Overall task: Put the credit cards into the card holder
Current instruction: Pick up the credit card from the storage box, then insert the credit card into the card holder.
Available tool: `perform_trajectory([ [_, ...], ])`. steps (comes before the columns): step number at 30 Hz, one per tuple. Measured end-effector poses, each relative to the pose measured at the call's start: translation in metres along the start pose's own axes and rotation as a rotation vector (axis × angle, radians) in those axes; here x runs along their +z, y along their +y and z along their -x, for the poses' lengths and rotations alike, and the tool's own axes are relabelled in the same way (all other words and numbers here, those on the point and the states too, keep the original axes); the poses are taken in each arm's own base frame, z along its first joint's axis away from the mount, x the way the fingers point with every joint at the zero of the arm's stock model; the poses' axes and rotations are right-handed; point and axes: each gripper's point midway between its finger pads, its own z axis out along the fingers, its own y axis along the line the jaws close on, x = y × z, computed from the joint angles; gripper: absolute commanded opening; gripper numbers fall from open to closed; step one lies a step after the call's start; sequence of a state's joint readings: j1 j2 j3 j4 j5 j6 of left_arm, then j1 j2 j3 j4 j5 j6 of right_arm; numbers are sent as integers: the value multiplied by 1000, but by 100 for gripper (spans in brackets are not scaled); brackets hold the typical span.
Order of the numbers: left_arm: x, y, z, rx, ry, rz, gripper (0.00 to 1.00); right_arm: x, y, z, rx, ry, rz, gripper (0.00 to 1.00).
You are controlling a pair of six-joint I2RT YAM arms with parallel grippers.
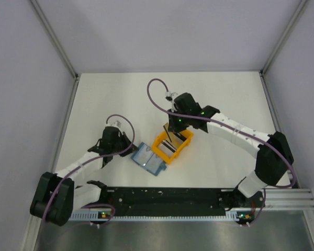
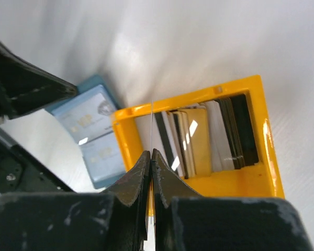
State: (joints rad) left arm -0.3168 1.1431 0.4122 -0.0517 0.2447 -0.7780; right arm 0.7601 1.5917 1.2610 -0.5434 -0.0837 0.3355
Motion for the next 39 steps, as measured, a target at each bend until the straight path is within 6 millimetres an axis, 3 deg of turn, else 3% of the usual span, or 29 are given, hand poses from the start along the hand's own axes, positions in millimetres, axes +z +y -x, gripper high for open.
perform_trajectory([
  [5,-8,7,-3,-34,-40,10,0,-12,38,15,17,-69,146,0],
  [8,-13,12,-2,-46,-74,24,0,-6,68,1,5,-43,228,0],
  [12,-21,20,-1,-65,-115,54,0,13,87,-28,7,27,282,0],
  [18,-27,34,-8,-89,-145,84,0,53,72,-57,50,115,224,0],
  [23,-28,37,-12,-96,-138,86,0,67,51,-48,94,90,166,0],
  [27,-30,32,-12,-95,-141,59,0,72,21,-36,143,44,118,0],
  [32,-30,30,-16,-104,-140,29,0,75,-13,-43,191,55,50,0],
  [39,-30,28,-21,-139,-133,-2,0,62,3,-36,187,36,109,0],
])
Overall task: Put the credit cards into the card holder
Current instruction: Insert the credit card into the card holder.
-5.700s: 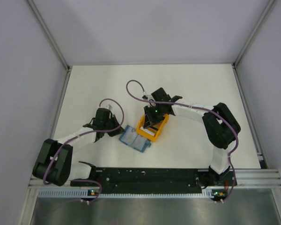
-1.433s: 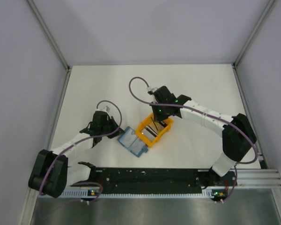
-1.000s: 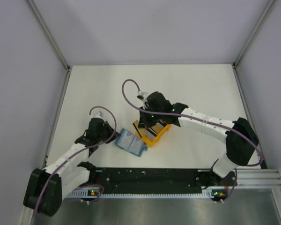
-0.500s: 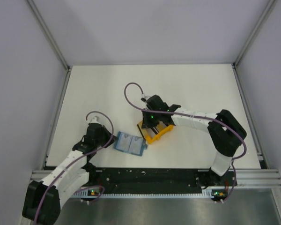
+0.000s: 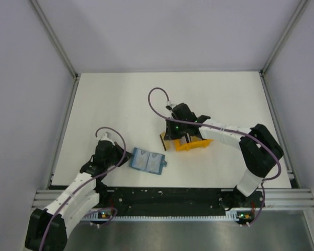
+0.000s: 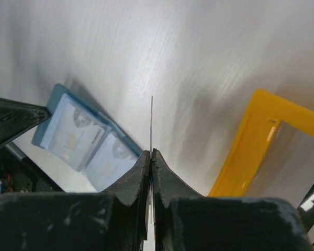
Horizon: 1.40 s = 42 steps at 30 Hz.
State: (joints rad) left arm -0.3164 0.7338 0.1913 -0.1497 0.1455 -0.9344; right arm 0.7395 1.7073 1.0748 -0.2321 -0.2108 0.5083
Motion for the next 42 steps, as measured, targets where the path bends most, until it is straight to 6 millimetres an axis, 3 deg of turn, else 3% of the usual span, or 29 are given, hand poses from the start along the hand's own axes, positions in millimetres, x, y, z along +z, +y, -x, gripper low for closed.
perform_trajectory([
  [5,-5,-12,4,-8,-19,-60,0,-19,44,4,-33,-42,97,0],
  [9,-10,-22,6,-7,-32,-109,0,-18,72,-8,-8,-36,157,0],
  [11,-11,-26,5,-2,-32,-135,1,-14,72,-20,23,-18,160,0],
  [17,-10,-25,-10,9,19,-185,19,6,50,-54,102,64,120,0],
  [23,-11,-31,-20,56,70,-241,27,21,47,-68,140,115,129,0],
  [33,-12,-34,-33,120,144,-284,3,23,51,-66,139,109,146,0],
  [42,-15,-45,-35,151,163,-350,6,25,50,-66,139,111,145,0],
])
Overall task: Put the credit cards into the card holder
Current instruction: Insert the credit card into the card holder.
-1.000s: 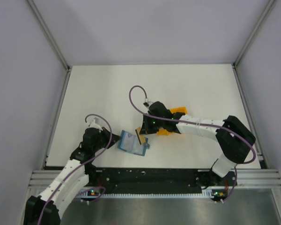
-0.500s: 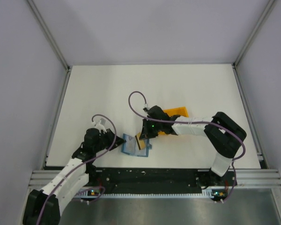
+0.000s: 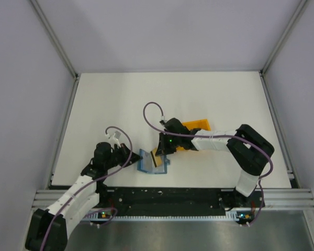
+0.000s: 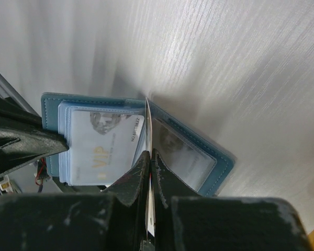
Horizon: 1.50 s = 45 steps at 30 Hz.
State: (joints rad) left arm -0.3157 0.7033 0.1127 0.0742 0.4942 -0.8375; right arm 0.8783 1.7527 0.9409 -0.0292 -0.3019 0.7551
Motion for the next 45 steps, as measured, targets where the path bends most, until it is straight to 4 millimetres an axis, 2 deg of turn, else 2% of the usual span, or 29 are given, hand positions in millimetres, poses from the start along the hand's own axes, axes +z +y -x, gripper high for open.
perform_trajectory([
  [4,0,-4,-1,9,6,-20,6,1,0,0,1,3,3,0],
  [7,1,-6,-1,12,15,-33,0,1,0,0,1,4,5,0],
  [28,2,-4,2,123,66,70,0,1,0,1,-2,2,5,0],
  [32,4,-10,0,166,83,77,4,1,0,0,-2,3,5,0],
  [38,7,-16,-4,201,104,67,1,1,-1,0,-1,5,3,0],
  [41,9,-20,-6,218,119,61,7,1,-1,0,-1,5,3,0],
  [45,12,-23,-8,230,138,59,7,1,-1,0,-1,5,2,0],
])
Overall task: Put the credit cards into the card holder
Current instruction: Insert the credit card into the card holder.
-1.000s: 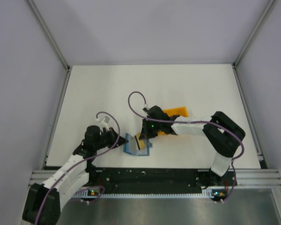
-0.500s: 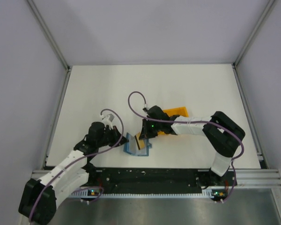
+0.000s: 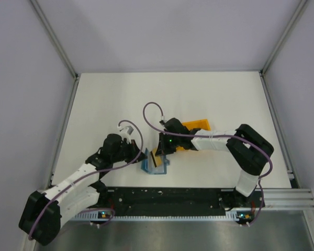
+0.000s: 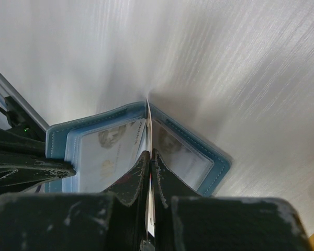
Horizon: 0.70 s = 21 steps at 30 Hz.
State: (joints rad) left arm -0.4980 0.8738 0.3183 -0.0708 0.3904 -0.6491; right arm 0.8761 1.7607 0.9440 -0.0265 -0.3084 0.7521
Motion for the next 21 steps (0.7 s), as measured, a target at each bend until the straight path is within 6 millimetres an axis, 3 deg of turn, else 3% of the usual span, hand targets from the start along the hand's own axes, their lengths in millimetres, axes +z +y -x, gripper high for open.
perform_trajectory([
  [7,0,1,-1,27,7,9,34,0,0,0,0,0,0,0],
  [21,-4,-2,-7,70,28,-9,25,0,0,0,0,0,0,0],
])
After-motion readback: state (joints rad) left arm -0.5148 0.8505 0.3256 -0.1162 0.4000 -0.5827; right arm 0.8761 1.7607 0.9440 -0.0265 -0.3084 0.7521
